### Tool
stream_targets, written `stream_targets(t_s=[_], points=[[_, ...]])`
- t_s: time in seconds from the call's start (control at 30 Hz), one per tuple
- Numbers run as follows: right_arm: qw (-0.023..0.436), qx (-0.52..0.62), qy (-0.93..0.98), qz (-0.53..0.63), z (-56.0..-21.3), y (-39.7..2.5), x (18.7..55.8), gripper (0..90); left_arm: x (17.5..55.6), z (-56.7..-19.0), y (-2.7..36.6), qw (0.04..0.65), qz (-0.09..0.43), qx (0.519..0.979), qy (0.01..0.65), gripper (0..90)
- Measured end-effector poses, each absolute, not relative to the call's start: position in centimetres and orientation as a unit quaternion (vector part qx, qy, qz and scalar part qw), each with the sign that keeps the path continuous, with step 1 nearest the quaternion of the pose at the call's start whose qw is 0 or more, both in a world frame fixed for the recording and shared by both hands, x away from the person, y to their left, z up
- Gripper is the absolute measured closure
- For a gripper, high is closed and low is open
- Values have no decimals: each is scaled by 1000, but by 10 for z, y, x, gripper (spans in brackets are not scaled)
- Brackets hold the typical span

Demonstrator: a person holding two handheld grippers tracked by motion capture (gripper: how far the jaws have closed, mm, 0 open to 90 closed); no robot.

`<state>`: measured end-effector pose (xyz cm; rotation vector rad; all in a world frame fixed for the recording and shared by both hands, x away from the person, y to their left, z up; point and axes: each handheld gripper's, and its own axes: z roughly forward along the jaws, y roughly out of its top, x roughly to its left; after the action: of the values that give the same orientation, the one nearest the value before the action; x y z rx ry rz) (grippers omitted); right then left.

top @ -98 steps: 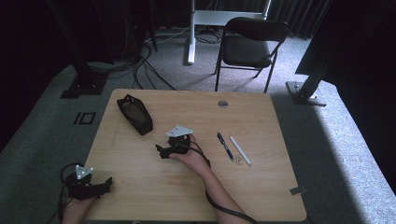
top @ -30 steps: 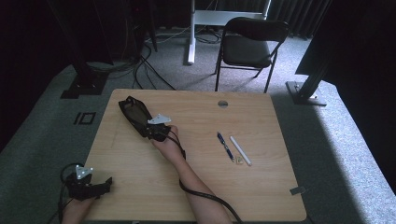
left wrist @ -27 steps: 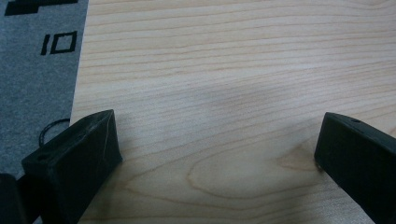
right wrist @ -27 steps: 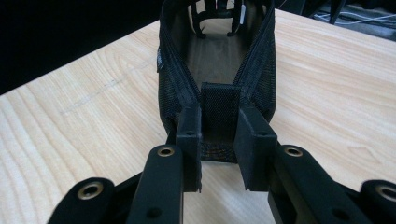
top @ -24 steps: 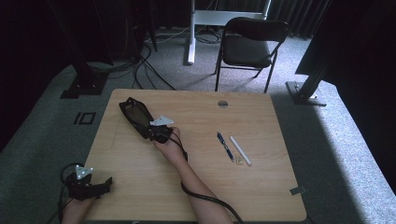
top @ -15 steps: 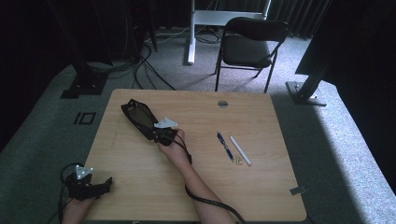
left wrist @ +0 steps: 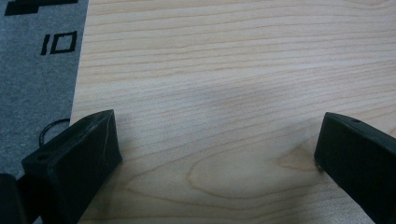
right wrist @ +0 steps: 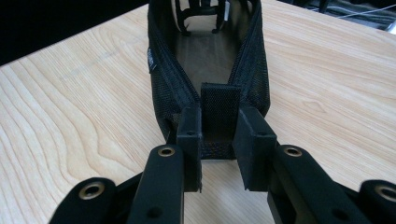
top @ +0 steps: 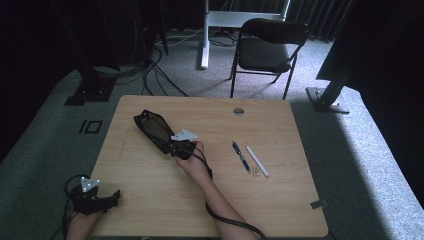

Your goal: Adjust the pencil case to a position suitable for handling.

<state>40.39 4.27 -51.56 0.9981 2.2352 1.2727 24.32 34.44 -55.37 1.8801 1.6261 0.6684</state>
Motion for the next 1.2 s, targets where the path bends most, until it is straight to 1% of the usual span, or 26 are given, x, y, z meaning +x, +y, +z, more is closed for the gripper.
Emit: stream_targets(t_s=[0.2, 0.47, 0.7, 0.93, 1.2], points=[[185, 356, 795, 455, -516, 31, 398, 729, 243, -554, 344, 280, 249, 701, 606, 3], [188, 357, 794, 454, -515, 15, 388, 730, 243, -554, 344, 280, 249, 701, 606, 3], [186, 366, 790, 455, -517, -6, 379, 730, 243, -554, 344, 280, 249, 701, 606, 2], [197, 364, 789, 454, -515, -20, 365, 730, 243, -554, 344, 280, 249, 701, 607, 2], [189, 366, 789, 456, -514, -36, 350, 730, 243, -554, 344, 280, 249, 701, 606, 3]])
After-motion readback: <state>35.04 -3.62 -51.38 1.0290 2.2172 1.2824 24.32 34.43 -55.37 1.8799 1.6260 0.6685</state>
